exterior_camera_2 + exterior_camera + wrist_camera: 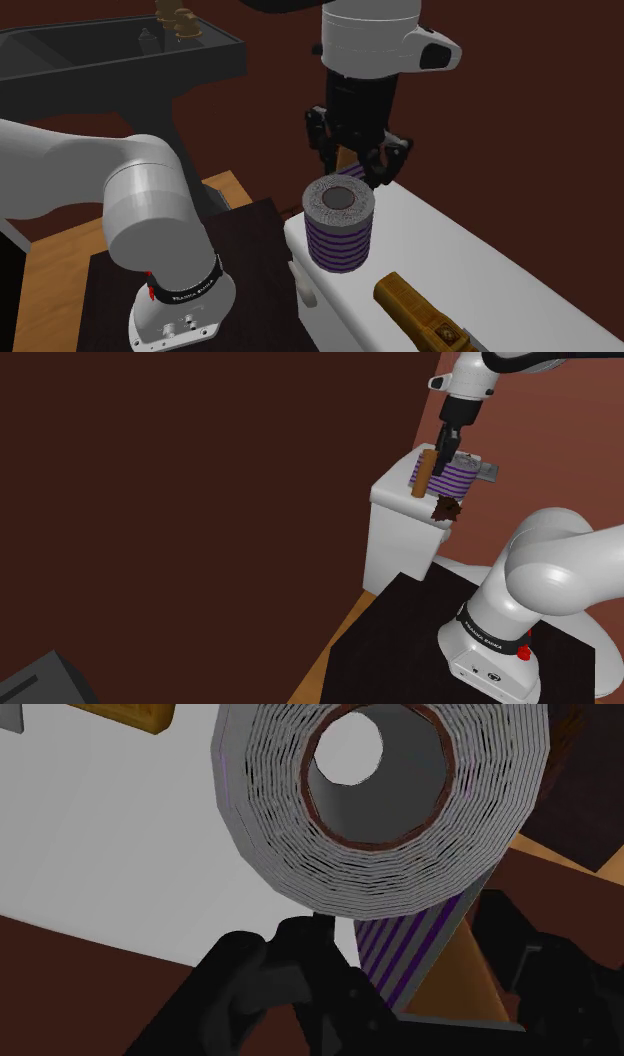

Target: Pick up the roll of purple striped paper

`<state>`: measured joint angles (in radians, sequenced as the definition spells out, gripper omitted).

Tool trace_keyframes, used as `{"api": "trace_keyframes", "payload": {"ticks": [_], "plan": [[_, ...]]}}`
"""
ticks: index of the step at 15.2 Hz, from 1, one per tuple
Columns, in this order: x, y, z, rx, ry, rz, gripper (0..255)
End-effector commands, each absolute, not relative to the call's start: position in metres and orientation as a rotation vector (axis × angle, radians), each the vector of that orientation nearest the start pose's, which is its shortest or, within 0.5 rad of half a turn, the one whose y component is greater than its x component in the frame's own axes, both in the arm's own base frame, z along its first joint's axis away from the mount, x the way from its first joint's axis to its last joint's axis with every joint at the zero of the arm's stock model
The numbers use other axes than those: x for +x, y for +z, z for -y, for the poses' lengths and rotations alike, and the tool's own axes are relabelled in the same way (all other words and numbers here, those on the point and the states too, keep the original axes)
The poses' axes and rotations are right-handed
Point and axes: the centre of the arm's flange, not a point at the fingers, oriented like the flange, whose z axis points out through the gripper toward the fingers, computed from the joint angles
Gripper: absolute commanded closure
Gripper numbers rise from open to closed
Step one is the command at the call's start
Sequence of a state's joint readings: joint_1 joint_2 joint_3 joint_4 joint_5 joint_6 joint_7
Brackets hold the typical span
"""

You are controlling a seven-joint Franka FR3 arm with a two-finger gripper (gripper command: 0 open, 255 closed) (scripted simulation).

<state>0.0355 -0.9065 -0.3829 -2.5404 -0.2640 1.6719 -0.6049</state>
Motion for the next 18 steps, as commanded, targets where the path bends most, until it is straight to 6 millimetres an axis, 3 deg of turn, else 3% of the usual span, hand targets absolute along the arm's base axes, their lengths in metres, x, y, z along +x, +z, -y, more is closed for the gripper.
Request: {"api": "trace_keyframes", "payload": {"ticks": [1, 9, 18], "plan": [[0.267, 0.523, 0.144, -3.041, -0.029, 0.653, 255], [0.267, 0.522, 0.143, -3.041, -0.029, 0.653, 255], [0.267, 0.569, 0.143, -3.041, -0.029, 0.653, 255]]}}
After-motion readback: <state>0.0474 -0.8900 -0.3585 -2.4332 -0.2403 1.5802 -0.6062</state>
